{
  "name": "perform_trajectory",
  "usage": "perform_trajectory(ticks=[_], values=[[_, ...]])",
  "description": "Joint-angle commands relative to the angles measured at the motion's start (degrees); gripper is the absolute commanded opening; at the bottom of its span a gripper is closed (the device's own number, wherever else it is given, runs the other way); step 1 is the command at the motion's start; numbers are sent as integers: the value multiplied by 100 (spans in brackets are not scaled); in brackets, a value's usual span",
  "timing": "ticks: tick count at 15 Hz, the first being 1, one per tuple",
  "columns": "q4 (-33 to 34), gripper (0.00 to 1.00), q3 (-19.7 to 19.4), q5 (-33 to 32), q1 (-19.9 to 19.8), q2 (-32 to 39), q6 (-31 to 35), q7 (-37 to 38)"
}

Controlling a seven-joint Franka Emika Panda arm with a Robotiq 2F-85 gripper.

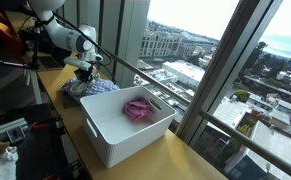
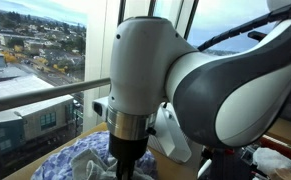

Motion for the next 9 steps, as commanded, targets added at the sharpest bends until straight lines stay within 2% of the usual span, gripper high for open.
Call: perform_trajectory(ticks=[1, 6, 9], values=[[315, 37, -32, 287, -38, 176, -186, -252], [75, 69, -75, 341, -119, -371, -516, -222], [-210, 93, -101, 348, -267, -985, -677, -246]])
